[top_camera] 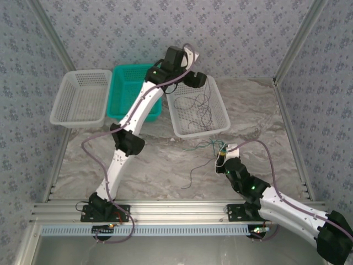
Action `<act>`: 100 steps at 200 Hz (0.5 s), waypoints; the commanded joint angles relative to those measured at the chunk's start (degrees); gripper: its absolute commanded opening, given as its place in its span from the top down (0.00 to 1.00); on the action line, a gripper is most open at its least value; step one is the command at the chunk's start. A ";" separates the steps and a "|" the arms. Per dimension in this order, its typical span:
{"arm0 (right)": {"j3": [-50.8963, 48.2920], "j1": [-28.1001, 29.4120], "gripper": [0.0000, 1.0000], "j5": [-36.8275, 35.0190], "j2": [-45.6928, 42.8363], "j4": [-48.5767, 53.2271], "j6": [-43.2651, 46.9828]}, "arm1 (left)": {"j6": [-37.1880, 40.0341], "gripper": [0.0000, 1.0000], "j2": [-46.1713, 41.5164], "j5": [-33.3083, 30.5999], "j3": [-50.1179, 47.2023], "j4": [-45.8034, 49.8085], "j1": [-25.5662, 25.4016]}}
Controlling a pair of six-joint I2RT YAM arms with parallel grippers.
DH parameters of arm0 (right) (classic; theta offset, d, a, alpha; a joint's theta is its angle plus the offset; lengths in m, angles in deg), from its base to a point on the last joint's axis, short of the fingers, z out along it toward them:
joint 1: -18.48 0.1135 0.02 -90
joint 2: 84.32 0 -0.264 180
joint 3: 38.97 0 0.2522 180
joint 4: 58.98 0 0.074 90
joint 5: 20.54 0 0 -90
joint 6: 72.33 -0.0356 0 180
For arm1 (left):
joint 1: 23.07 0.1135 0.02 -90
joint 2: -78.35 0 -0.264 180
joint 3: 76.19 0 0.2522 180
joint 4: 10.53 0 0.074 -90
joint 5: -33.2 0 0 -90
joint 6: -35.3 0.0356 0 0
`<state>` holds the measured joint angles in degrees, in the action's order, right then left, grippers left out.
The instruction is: Untangle the cables
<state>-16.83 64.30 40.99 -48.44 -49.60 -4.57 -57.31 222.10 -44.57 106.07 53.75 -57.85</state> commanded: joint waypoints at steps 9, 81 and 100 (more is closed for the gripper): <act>0.81 -0.47 1.00 0.52 -0.40 0.52 0.23 | 4.77 0.05 -7.80 0.94 -1.15 6.35 0.28; 1.11 -1.26 1.00 1.41 -0.32 1.11 0.36 | -1.25 0.10 -33.51 -1.34 -58.12 -21.55 2.88; 1.42 -1.44 1.00 1.95 -0.21 0.95 0.59 | -2.53 0.10 -42.57 -1.01 -69.12 -29.38 2.95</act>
<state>-16.80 63.25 42.28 -48.44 -49.49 -4.40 -57.22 192.52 -46.62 45.88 40.39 -54.42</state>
